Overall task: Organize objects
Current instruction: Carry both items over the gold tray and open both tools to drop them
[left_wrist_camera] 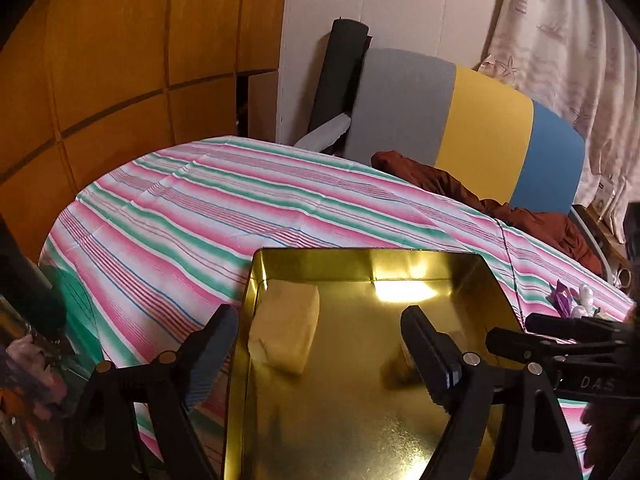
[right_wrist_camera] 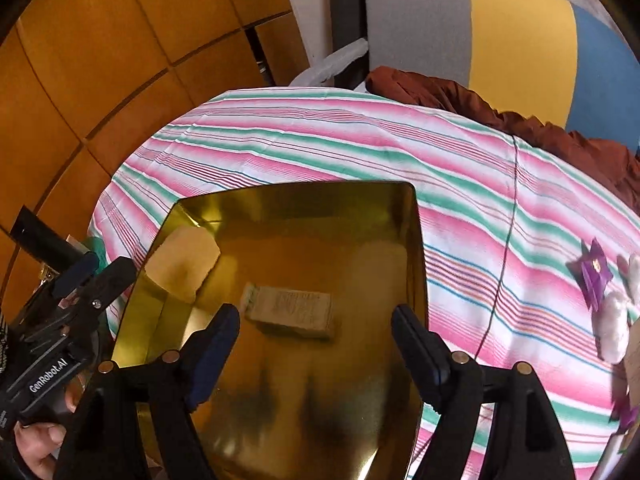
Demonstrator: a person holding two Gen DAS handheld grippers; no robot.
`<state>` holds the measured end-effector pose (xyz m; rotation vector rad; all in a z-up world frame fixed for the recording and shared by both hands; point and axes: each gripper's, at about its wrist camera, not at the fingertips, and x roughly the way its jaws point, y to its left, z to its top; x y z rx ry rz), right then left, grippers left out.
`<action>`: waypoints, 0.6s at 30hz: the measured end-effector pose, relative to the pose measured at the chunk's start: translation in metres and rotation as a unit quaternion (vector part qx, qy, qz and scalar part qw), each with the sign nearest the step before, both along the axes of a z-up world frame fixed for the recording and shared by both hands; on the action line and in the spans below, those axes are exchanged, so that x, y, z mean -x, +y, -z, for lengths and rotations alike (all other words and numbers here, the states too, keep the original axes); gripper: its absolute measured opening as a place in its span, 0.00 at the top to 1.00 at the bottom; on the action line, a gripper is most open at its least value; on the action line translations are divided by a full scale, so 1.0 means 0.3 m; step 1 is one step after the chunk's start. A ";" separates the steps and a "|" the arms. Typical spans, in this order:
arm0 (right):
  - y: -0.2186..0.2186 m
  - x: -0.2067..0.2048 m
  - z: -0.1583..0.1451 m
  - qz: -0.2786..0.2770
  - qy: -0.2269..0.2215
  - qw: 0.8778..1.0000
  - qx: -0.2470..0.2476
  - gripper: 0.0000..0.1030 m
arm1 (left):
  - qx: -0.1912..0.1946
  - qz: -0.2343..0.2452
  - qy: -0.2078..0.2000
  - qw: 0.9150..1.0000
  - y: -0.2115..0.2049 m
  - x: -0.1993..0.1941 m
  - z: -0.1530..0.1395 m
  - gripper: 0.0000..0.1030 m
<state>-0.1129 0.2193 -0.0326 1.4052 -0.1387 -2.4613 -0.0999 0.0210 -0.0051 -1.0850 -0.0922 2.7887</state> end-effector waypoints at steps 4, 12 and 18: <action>0.034 -0.036 0.003 0.023 0.007 1.000 -0.009 0.22 | -0.003 -0.004 -0.005 1.000 0.011 -0.020 0.008 0.17; 0.211 -0.185 0.005 0.127 0.071 0.988 -0.049 0.18 | -0.016 -0.008 -0.011 1.000 0.025 -0.078 0.024 0.14; 0.361 -0.244 0.031 0.198 0.068 0.976 -0.052 0.18 | -0.021 0.008 -0.010 1.000 0.070 -0.123 0.017 0.12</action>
